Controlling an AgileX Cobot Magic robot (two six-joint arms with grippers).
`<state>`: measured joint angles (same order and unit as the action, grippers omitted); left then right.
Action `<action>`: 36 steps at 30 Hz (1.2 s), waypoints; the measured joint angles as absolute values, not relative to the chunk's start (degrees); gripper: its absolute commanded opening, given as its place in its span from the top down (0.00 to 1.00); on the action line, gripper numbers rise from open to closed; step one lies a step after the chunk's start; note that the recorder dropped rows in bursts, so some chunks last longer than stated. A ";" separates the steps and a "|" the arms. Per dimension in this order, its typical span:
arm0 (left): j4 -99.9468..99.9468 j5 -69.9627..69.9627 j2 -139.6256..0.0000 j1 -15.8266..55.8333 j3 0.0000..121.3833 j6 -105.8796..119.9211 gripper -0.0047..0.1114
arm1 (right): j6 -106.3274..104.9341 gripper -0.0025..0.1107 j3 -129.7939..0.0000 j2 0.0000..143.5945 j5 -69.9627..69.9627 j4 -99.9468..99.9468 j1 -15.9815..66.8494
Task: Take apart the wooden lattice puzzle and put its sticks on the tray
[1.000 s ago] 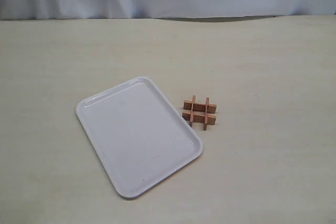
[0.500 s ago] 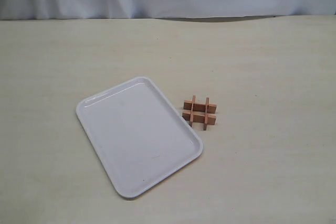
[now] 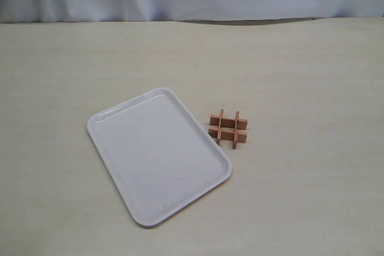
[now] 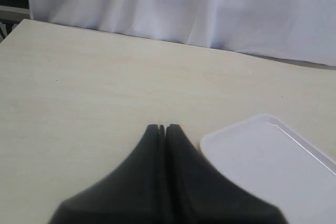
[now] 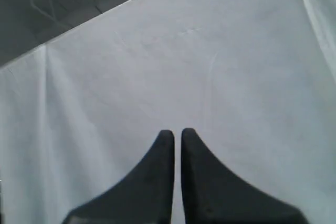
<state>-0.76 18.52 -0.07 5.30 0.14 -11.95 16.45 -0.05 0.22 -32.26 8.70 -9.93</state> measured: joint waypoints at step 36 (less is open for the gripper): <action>-0.76 18.28 -0.07 5.30 0.14 -11.95 0.96 | 27.95 0.81 -40.21 82.21 28.57 -21.78 22.67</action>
